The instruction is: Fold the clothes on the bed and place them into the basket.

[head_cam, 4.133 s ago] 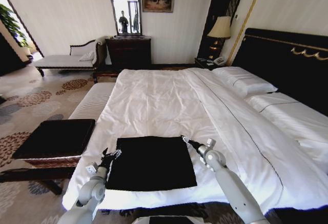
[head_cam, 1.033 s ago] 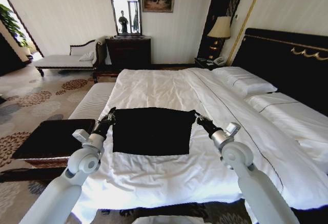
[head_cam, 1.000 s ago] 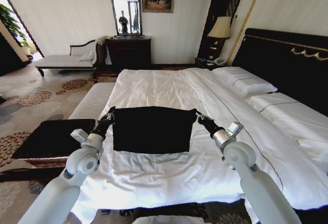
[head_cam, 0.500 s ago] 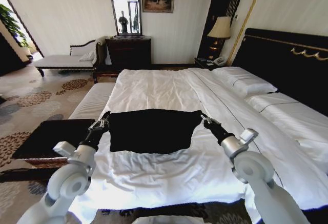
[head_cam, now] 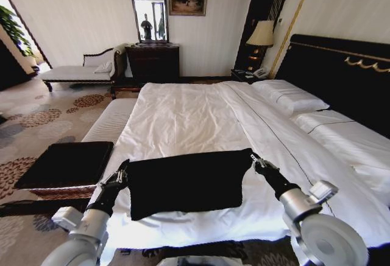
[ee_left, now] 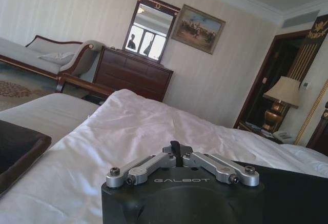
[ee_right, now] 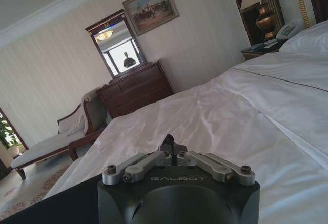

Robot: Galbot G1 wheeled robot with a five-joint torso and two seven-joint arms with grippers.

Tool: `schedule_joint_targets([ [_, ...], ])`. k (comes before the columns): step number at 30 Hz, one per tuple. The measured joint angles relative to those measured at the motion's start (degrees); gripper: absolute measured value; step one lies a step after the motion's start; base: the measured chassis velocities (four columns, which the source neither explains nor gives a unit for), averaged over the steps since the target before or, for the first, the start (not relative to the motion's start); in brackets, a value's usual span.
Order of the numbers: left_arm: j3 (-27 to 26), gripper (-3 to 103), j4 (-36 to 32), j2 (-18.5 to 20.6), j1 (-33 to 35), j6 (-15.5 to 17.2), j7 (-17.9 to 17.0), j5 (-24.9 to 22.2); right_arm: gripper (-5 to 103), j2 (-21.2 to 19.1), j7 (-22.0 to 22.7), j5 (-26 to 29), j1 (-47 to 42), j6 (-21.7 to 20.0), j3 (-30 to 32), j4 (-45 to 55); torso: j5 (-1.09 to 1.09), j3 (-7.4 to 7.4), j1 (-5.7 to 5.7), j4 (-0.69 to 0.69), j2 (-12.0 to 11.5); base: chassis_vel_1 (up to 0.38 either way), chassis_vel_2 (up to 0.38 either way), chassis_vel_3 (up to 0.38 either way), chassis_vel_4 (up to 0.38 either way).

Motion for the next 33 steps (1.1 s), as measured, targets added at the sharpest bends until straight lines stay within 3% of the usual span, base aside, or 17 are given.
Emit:
schedule_joint_targets([
  [8,4.72,1,0.73,2.44,-14.12,1.46,-2.34,-3.07,0,-2.45,0.46,-0.68,11.46,0.10,-7.35,-2.83,-0.02,0.01,0.02,-0.02,-0.02,0.000,0.000,0.000,0.000],
  [11,9.16,1,7.26,3.91,-22.32,1.65,-1.90,-2.66,0,-3.51,0.44,-3.26,17.21,0.13,-11.54,-10.62,0.00,0.01,0.02,-0.01,-0.03,0.000,0.000,0.000,0.000],
  [12,9.16,1,7.26,3.91,-22.32,1.65,-1.90,-2.66,0,-3.51,0.44,-3.26,17.21,0.13,-11.54,-10.62,0.00,0.01,0.02,-0.01,-0.03,0.000,0.000,0.000,0.000],
  [15,14.48,1,17.05,4.36,-31.07,1.60,-1.97,-2.51,0,-3.48,0.16,-4.91,22.53,0.55,-16.52,-17.55,-0.01,0.02,0.02,-0.03,-0.03,0.000,0.000,0.000,0.000],
  [16,14.48,1,17.05,4.36,-31.07,1.60,-1.97,-2.51,0,-3.48,0.16,-4.91,22.53,0.55,-16.52,-17.55,-0.01,0.02,0.02,-0.03,-0.03,0.000,0.000,0.000,0.000],
  [22,21.26,1,31.76,3.59,-44.94,1.64,-2.39,-5.73,0,-1.51,0.30,-6.20,35.66,2.34,-25.46,-33.67,0.00,0.02,0.03,0.00,-0.04,0.000,0.000,0.000,0.000],
  [27,27.74,1,48.51,1.02,-56.79,1.23,-1.34,-7.22,0,2.97,-0.49,-8.42,47.51,5.27,-33.64,-50.80,-0.02,0.03,0.04,-0.01,-0.04,0.000,0.000,0.000,0.000],
  [33,29.84,1,59.78,-1.97,-63.91,0.41,1.44,-6.52,0,7.60,-1.62,-11.69,56.56,7.01,-37.72,-63.17,-0.02,0.02,0.04,0.00,-0.04,0.000,0.000,0.000,0.000],
])
